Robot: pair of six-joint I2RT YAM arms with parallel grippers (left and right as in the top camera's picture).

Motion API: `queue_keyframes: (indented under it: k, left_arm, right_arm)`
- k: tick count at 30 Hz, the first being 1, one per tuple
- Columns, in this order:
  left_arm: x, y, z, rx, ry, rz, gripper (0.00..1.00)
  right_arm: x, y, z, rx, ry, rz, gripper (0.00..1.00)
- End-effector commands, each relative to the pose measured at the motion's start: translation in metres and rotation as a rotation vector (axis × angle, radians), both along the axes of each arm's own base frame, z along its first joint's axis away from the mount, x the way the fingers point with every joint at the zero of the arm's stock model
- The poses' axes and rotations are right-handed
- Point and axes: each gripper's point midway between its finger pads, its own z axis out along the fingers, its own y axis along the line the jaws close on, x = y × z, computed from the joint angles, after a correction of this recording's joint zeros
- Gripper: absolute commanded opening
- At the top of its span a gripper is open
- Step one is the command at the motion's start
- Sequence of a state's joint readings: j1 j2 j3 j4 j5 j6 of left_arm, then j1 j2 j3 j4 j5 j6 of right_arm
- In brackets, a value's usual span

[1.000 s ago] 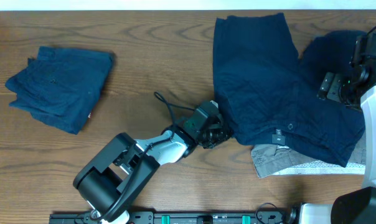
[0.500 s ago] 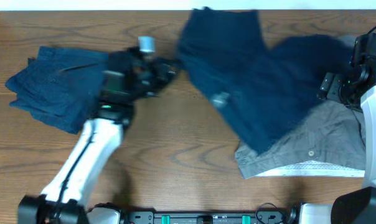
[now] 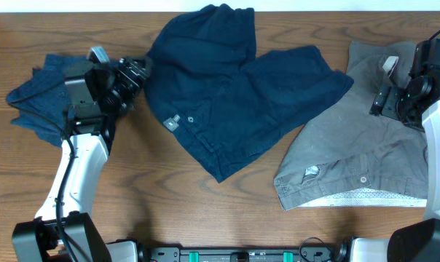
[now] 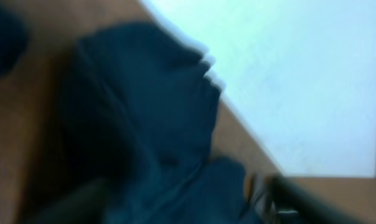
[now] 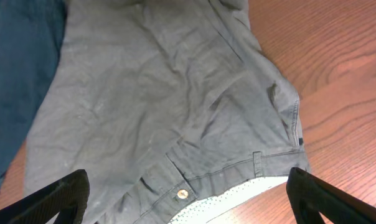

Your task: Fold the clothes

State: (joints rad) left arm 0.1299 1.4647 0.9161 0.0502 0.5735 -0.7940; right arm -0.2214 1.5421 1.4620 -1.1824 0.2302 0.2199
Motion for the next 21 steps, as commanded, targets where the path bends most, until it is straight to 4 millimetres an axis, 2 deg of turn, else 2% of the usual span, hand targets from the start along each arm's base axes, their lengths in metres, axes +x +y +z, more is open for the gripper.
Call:
queue_keyframes:
  k: [1, 6, 10, 17, 20, 21]
  left_arm:
    - [-0.029, -0.030, -0.024, 0.036, 0.113, -0.147, 0.98]
    - [-0.102, -0.073, -0.083, 0.099, 0.458, -0.297, 0.98]
    - [-0.148, -0.113, -0.114, 0.093, 0.636, -0.381, 0.98]
    - [-0.179, -0.178, -0.152, 0.078, 0.752, -0.449, 1.00]
    - [-0.193, -0.196, -0.166, 0.079, 0.808, -0.462, 0.88]
    - [-0.196, -0.199, -0.171, 0.083, 0.824, -0.466, 0.76]
  right_arm:
    - [0.001, 0.002, 0.007, 0.027, -0.035, -0.008, 0.99]
    - [0.006, 0.013, 0.004, 0.077, -0.037, 0.059, 0.99]
    - [0.007, 0.015, 0.004, 0.085, -0.043, 0.067, 0.99]
    - [0.007, 0.015, 0.004, 0.085, -0.042, 0.067, 0.99]
    - [0.007, 0.015, 0.004, 0.085, -0.042, 0.067, 0.99]
    - [0.007, 0.015, 0.004, 0.085, -0.042, 0.067, 0.99]
